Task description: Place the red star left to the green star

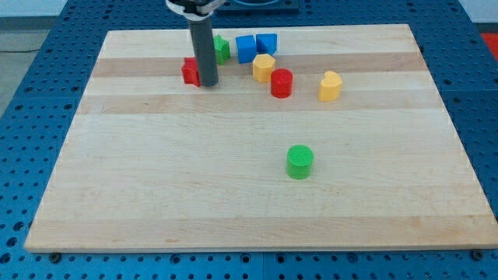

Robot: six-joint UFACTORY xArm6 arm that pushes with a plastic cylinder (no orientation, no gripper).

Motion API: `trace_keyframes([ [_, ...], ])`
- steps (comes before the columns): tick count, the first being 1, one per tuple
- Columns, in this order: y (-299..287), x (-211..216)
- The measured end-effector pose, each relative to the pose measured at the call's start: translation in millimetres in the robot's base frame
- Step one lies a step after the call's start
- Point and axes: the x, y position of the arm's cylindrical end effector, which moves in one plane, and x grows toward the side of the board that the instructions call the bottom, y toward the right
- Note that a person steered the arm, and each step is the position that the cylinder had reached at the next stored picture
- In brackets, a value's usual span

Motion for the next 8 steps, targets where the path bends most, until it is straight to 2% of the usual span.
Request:
trace_keyframes([
  [4, -43, 9],
  [8, -43, -25],
])
